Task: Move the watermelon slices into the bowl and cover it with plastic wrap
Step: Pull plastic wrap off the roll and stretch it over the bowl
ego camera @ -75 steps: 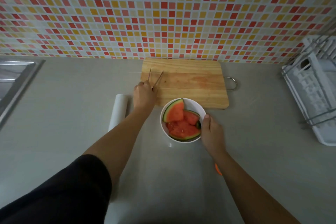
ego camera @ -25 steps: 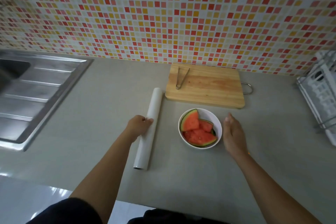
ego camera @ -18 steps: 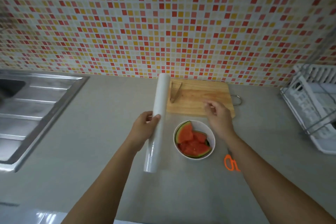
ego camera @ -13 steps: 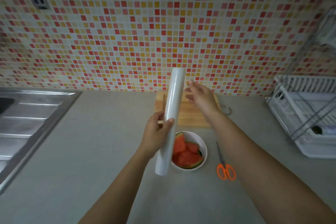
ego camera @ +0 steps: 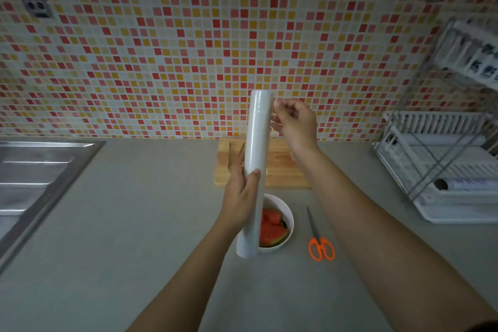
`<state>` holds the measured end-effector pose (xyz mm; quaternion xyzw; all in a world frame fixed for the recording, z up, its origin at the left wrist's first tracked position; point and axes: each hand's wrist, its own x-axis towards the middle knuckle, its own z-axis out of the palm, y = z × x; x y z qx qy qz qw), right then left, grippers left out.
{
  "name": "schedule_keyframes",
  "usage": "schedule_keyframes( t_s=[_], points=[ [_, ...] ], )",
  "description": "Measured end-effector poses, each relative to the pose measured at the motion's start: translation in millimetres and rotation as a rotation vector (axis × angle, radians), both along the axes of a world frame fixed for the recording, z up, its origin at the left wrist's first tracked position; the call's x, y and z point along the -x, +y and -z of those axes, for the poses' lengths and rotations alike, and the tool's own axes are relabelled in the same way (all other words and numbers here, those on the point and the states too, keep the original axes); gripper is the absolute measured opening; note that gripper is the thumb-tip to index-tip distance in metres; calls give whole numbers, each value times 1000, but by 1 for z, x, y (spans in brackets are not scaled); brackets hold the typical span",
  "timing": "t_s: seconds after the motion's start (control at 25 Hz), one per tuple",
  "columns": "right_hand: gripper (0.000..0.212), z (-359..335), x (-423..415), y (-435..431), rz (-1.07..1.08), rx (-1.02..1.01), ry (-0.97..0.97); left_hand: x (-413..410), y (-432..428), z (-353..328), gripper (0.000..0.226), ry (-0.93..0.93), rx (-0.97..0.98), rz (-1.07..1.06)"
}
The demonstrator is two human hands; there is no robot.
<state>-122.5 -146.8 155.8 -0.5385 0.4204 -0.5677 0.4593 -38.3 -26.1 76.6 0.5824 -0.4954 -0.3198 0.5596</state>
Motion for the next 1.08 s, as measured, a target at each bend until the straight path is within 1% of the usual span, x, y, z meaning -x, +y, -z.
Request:
schedule_keyframes(
  t_s=[0.04, 0.16, 0.24, 0.32, 0.36, 0.4, 0.44, 0.48, 0.52, 0.56, 0.64, 0.68, 0.72, 0.76, 0.8, 0.84, 0.88, 0.96, 1.04, 1.08],
  points=[
    [6, -3, -1, 3, -4, 34, 1, 4, 1, -3, 36, -20, 35, -15],
    [5, -13, 0, 6, 50, 67, -43, 10, 2, -10, 21, -37, 97, -87],
    [12, -17, 4, 9, 76, 10, -130, 7, -1, -11, 26, -52, 121, -114],
    [28, -14, 9, 14, -49, -72, -174, 2, -3, -14, 16, -30, 135, -127],
    [35, -10, 11, 18, -136, -100, -148, -1, -5, -16, 13, -25, 146, -134],
    [37, -4, 12, 22, -206, -97, -87, -3, -6, -18, 12, -29, 160, -136],
    [32, 1, 13, 25, -241, -68, -17, -5, -7, -19, 12, -45, 169, -140],
    [22, 3, 13, 26, -237, -30, 21, -6, -8, -20, 13, -60, 171, -141],
    [14, 4, 14, 27, -205, -9, 22, -8, -9, -19, 13, -70, 166, -142],
    [14, 3, 15, 27, -171, -16, -5, -9, -9, -18, 13, -75, 162, -140],
    [25, -1, 19, 28, -176, -82, -64, -12, -10, -17, 14, -91, 145, -140],
    [30, -1, 20, 29, -226, -99, -38, -13, -11, -16, 15, -99, 136, -140],
    [31, 1, 20, 30, -276, -83, 32, -14, -11, -17, 17, -103, 131, -138],
    [26, 4, 19, 32, -294, -43, 86, -13, -12, -17, 19, -107, 129, -138],
    [17, 7, 18, 34, -263, 3, 86, -13, -12, -17, 20, -104, 133, -135],
    [8, 8, 19, 34, -205, 18, 42, -12, -12, -17, 21, -93, 136, -133],
    [5, 8, 20, 35, -139, 1, -17, -12, -12, -16, 23, -79, 136, -131],
    [13, 6, 24, 33, -94, -94, -133, -13, -12, -16, 25, -59, 117, -128],
    [30, 3, 26, 32, -189, -178, -151, -13, -11, -15, 19, -57, 114, -96],
    [36, 0, 24, 32, -249, -188, -144, -12, -11, -15, 18, -67, 122, -74]
  ],
)
